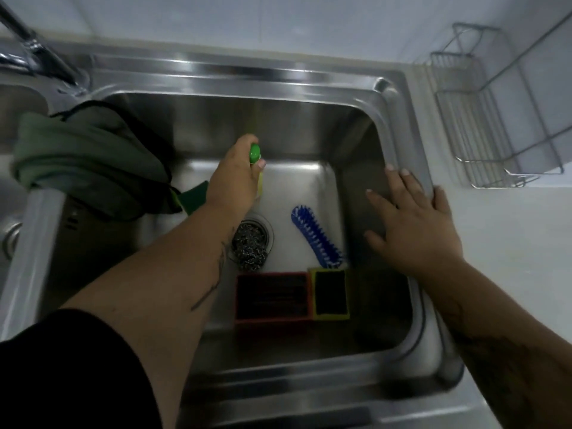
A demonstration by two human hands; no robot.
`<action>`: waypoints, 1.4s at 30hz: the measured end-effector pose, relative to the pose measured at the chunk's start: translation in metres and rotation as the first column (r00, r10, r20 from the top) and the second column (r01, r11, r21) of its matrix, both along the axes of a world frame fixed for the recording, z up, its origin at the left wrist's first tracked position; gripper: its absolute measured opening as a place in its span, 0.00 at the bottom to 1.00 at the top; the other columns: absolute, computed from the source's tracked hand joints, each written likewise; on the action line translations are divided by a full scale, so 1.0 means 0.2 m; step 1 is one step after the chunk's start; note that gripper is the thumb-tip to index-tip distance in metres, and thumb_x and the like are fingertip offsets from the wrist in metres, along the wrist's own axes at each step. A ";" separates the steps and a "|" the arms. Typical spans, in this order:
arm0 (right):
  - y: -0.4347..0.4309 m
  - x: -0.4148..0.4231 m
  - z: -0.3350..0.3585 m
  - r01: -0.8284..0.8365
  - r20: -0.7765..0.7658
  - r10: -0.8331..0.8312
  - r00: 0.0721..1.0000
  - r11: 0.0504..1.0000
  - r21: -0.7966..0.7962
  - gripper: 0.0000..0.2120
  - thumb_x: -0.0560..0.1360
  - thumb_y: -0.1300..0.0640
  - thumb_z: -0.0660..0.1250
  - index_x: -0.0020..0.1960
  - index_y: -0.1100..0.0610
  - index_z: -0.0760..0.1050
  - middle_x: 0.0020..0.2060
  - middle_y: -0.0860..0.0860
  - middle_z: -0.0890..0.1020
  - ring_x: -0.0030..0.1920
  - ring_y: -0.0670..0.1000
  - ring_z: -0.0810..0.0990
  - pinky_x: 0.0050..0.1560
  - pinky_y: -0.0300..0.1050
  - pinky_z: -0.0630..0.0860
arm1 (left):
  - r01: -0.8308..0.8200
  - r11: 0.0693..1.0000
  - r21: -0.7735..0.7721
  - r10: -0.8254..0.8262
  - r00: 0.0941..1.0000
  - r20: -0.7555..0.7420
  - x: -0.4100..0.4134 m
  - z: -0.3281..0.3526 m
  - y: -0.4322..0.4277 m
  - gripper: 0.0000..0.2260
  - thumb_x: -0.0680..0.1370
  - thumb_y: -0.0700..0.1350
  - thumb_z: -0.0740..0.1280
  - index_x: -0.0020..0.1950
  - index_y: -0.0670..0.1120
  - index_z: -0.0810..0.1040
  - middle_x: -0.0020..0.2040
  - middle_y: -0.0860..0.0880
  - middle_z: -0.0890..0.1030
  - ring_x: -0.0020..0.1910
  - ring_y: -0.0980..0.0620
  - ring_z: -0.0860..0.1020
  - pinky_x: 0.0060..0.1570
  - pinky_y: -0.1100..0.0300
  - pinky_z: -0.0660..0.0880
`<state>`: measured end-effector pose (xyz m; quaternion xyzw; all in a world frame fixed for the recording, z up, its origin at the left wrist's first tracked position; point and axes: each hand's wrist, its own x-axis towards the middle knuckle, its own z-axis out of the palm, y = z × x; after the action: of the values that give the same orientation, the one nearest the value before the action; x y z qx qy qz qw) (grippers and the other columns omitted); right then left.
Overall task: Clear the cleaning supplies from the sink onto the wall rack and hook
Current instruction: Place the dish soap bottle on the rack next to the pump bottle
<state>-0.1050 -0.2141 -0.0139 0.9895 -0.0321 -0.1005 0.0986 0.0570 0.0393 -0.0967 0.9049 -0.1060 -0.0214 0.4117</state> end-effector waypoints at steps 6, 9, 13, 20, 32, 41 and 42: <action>0.01 0.00 0.04 -0.026 -0.075 0.025 0.997 1.000 -0.005 0.35 0.71 0.33 0.58 0.75 0.43 0.57 0.79 0.55 0.43 0.78 0.57 0.41 0.72 0.68 0.46 | -0.002 0.999 0.034 0.004 0.999 -0.043 -0.11 0.21 0.15 0.17 0.79 0.52 0.63 0.67 0.53 0.67 0.49 0.51 0.76 0.43 0.48 0.75 0.44 0.58 0.67; 0.01 0.03 0.12 0.009 -0.194 0.008 0.981 0.996 0.083 0.38 0.72 0.32 0.59 0.77 0.43 0.50 0.79 0.55 0.39 0.78 0.56 0.38 0.72 0.69 0.43 | 0.023 0.999 0.028 -0.022 0.999 -0.025 -0.16 0.41 0.20 0.17 0.79 0.51 0.63 0.66 0.52 0.67 0.48 0.48 0.77 0.45 0.45 0.77 0.47 0.56 0.72; 0.04 0.03 0.32 0.106 -0.295 -0.009 0.955 0.944 0.314 0.41 0.75 0.37 0.63 0.79 0.45 0.44 0.79 0.53 0.40 0.78 0.57 0.38 0.73 0.66 0.46 | 0.044 0.999 -0.024 -0.043 0.998 0.045 -0.21 0.74 0.22 0.16 0.79 0.51 0.64 0.65 0.52 0.67 0.46 0.49 0.77 0.41 0.48 0.76 0.44 0.57 0.71; -0.08 -0.08 0.95 -0.179 0.200 0.094 0.975 0.866 0.467 0.35 0.76 0.43 0.65 0.78 0.48 0.53 0.79 0.53 0.47 0.78 0.56 0.40 0.75 0.56 0.46 | 0.041 0.993 -0.112 -0.016 0.977 0.211 -0.18 1.35 0.05 0.21 0.75 0.54 0.68 0.66 0.57 0.68 0.53 0.51 0.78 0.49 0.48 0.79 0.49 0.56 0.73; -0.46 -0.18 1.58 -0.327 0.780 -0.028 0.625 0.898 0.294 0.27 0.76 0.54 0.67 0.73 0.54 0.66 0.77 0.56 0.60 0.78 0.57 0.50 0.74 0.60 0.58 | 0.307 0.853 -0.421 -0.127 0.906 0.403 -0.12 2.29 -0.67 0.14 0.63 0.60 0.74 0.46 0.60 0.81 0.44 0.54 0.85 0.46 0.51 0.83 0.51 0.45 0.81; -0.68 0.06 1.51 -0.224 0.863 -0.062 0.502 0.954 0.199 0.27 0.76 0.46 0.62 0.71 0.57 0.69 0.74 0.59 0.66 0.75 0.62 0.60 0.70 0.61 0.65 | 0.460 0.799 -0.388 -0.250 0.840 0.481 0.01 2.39 -1.23 0.14 0.61 0.61 0.73 0.45 0.64 0.79 0.41 0.61 0.83 0.43 0.60 0.82 0.50 0.49 0.81; -0.69 0.09 1.49 -0.220 0.866 -0.068 0.495 0.954 0.201 0.27 0.76 0.45 0.61 0.71 0.57 0.70 0.74 0.58 0.66 0.75 0.61 0.60 0.70 0.61 0.65 | 0.465 0.798 -0.383 -0.259 0.839 0.478 0.03 2.37 -1.28 0.14 0.61 0.61 0.73 0.45 0.64 0.79 0.41 0.62 0.83 0.43 0.60 0.82 0.50 0.50 0.81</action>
<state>-0.0864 -0.3523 0.2832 0.9096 -0.0182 0.4092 -0.0703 0.0635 -0.2170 0.3767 0.7181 -0.3651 0.1120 0.5819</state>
